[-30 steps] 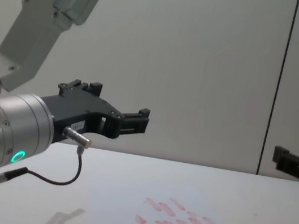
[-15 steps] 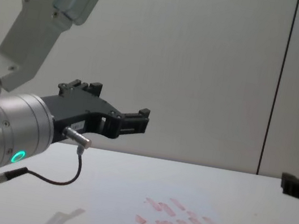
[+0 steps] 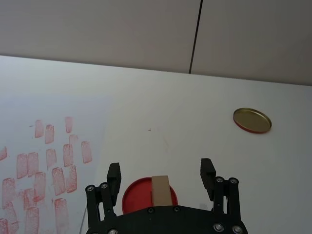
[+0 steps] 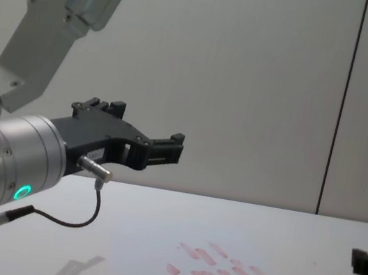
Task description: Use the one hand to pick up the stamp and affix it onto the A4 paper.
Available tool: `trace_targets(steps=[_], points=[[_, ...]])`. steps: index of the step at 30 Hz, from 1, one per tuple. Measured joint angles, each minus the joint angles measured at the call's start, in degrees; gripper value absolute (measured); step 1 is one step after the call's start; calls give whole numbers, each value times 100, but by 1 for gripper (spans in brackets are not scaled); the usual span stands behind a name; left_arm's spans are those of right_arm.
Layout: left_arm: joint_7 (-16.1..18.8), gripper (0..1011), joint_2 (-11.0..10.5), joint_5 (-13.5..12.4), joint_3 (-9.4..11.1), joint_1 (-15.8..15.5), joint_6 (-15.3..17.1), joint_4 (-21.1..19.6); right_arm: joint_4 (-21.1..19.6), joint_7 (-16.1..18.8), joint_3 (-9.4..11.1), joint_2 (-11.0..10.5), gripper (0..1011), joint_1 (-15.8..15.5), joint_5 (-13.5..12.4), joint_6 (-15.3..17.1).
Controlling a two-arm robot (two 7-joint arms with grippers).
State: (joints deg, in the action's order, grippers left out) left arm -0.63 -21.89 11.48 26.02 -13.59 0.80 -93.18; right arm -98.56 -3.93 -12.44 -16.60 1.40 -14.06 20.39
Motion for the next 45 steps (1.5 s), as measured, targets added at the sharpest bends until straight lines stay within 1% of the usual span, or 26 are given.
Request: trace_targets(steps=[10,13,14,15,17,19,20,21,22,23,24,26,27,29,30,32,33,34,37,38,45], points=[[0,993,0,0,0,0,0,0,396,231,-4,73,1001,167,75,114],[0,993,0,0,0,0,0,0,502,279,-11,99,969,209,90,151],[0,993,0,0,0,0,0,0,526,292,-12,107,929,222,95,163],[0,993,0,0,0,0,0,0,574,310,-15,117,921,235,101,178],[0,993,0,0,0,0,0,0,639,335,-20,134,853,257,114,195],[0,993,0,0,0,0,0,0,689,354,-25,149,818,275,130,200],[0,993,0,0,0,0,0,0,689,354,-25,149,764,275,130,200],[0,993,0,0,0,0,0,0,714,364,-28,156,754,282,144,200],[0,993,0,0,0,0,0,0,734,373,-32,163,706,289,164,200],[0,993,0,0,0,0,0,0,741,377,-33,166,706,292,173,199],[0,993,0,0,0,0,0,0,749,380,-35,167,645,294,184,196],[0,993,0,0,0,0,0,0,756,385,-37,172,615,296,205,189],[0,993,0,0,0,0,0,0,759,390,-40,177,548,297,236,176],[0,993,0,0,0,0,0,0,759,391,-44,179,507,298,263,163],[0,993,0,0,0,0,0,0,759,391,-46,181,445,298,281,154],[0,993,0,0,0,0,0,0,743,391,-53,182,415,296,324,139],[0,993,0,0,0,0,0,0,733,391,-55,183,384,294,339,134],[0,993,0,0,0,0,0,0,709,391,-58,184,330,289,374,123],[0,993,0,0,0,0,0,0,677,386,-62,186,273,281,414,114],[0,993,0,0,0,0,0,0,653,379,-66,189,229,275,443,111],[0,993,0,0,0,0,0,0,579,354,-75,206,218,261,525,94]])
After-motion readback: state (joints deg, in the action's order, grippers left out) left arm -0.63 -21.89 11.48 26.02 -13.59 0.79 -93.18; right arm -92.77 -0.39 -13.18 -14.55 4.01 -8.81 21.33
